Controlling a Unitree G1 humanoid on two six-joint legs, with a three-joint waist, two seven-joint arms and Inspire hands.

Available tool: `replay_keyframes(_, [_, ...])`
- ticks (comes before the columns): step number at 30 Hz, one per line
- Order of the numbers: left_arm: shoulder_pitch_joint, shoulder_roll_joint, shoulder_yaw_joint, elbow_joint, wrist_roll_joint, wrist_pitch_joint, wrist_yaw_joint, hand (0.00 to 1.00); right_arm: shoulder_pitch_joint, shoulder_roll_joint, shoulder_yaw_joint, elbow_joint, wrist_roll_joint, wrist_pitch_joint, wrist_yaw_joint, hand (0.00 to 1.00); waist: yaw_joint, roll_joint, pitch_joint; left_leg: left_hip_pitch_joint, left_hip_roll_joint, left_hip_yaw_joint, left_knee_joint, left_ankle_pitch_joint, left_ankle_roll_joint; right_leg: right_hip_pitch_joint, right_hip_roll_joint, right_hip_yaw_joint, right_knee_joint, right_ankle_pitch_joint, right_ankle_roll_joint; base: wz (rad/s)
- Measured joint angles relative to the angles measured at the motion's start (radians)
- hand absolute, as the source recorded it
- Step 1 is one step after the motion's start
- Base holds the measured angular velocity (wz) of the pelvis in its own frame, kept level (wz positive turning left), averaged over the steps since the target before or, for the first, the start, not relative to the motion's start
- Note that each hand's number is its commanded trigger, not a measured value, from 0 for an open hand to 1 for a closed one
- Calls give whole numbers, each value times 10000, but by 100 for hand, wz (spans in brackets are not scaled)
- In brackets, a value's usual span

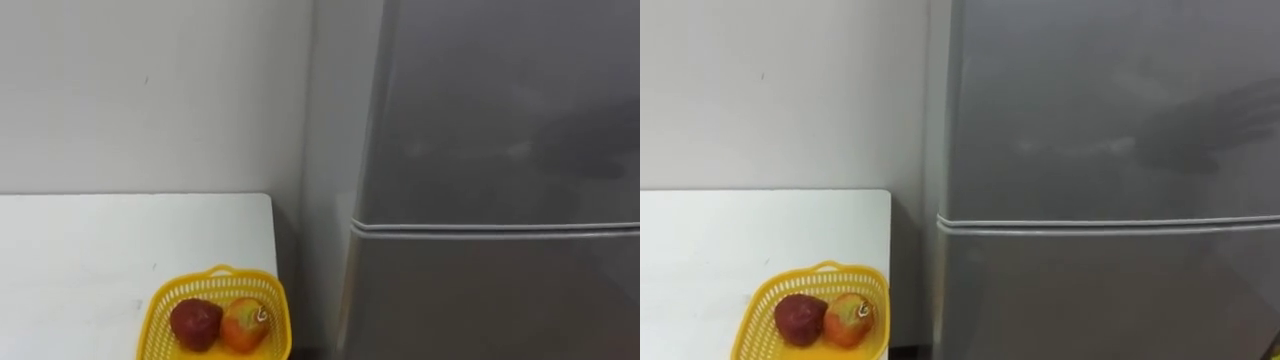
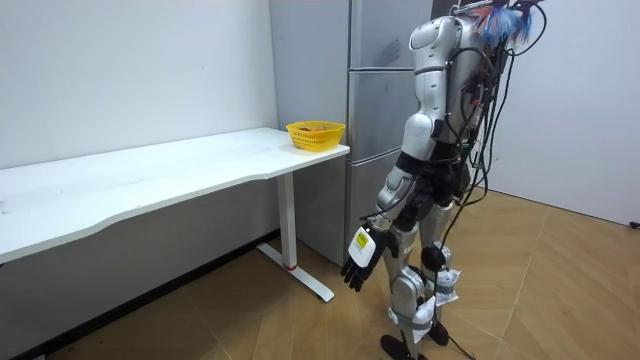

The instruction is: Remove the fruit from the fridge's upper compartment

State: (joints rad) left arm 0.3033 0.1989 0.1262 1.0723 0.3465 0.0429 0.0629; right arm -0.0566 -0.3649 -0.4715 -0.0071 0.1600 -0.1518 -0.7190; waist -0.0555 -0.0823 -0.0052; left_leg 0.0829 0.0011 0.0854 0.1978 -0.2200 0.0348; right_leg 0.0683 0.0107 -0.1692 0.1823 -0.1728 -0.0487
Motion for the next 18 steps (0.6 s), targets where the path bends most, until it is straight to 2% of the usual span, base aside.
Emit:
replay_keyframes(5, [-10,-4,-26,-119,-22,11,149,0,1071,12,-8,1553,6,-73,-556,0,-3,-43,45,139,1,80,-144,-5,2,-5,-5,76,19,-37,18,-4])
replay_keyframes(9, [-3,-96,-119,-175,-29,95,137,0,1637,261,299,2990,249,35,-505,0,37,146,55,142,2,161,-215,-18,14,-7,-4,209,35,-50,35,-8])
replay_keyframes(10, [-11,-110,-118,-189,-24,135,138,0,1726,289,390,3207,364,63,-502,0,37,156,31,148,-1,172,-227,-18,15,-6,-3,213,37,-50,36,-4])
replay_keyframes(13, [2,-140,-113,-362,0,275,143,0,2008,662,855,4509,426,250,-149,0,12,249,25,157,9,175,-245,-6,1,-3,32,263,53,-52,25,1])
replay_keyframes(15, [-37,-160,-119,-415,-22,341,108,0,2001,676,1239,5915,904,638,392,0,35,247,22,152,8,149,-229,13,-22,-7,36,242,43,-59,15,5])
replay_keyframes(18, [20,-170,-115,-486,-24,439,-80,0,1994,680,1380,6986,1157,878,863,0,35,223,16,138,0,138,-204,17,-26,-1,11,186,27,-95,8,0])
